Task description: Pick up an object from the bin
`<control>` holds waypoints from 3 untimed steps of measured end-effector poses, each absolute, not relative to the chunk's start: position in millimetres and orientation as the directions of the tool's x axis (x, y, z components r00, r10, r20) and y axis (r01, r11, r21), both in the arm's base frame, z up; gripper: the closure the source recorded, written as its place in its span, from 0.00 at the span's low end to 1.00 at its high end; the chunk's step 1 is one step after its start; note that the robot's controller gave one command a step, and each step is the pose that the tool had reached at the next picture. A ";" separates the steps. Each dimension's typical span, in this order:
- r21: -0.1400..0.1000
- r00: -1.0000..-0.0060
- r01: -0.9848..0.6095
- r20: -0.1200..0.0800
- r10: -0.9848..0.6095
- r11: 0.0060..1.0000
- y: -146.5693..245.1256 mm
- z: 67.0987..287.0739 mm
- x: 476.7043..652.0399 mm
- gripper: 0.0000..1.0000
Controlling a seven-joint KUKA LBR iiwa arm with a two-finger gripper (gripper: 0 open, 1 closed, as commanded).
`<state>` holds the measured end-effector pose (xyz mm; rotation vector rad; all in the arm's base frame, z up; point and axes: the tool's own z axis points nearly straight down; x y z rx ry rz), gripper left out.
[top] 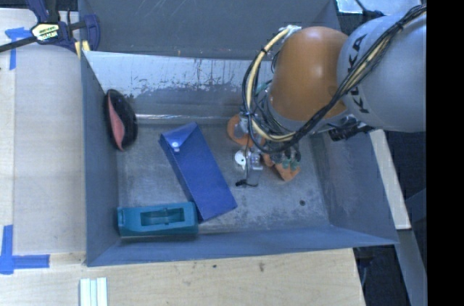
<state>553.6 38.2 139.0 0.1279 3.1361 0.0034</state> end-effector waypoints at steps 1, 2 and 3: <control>-0.005 -0.990 0.141 -0.003 0.141 0.990 49.8 141.4 553.3 0.00; 0.006 -0.980 0.197 -0.003 0.197 0.980 46.0 146.7 566.4 0.00; -0.001 -0.993 0.115 -0.004 0.115 0.993 -4.5 161.0 578.9 0.00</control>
Offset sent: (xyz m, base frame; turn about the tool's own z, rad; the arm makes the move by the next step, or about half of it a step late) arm 0.0457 -0.1103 0.0170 0.2907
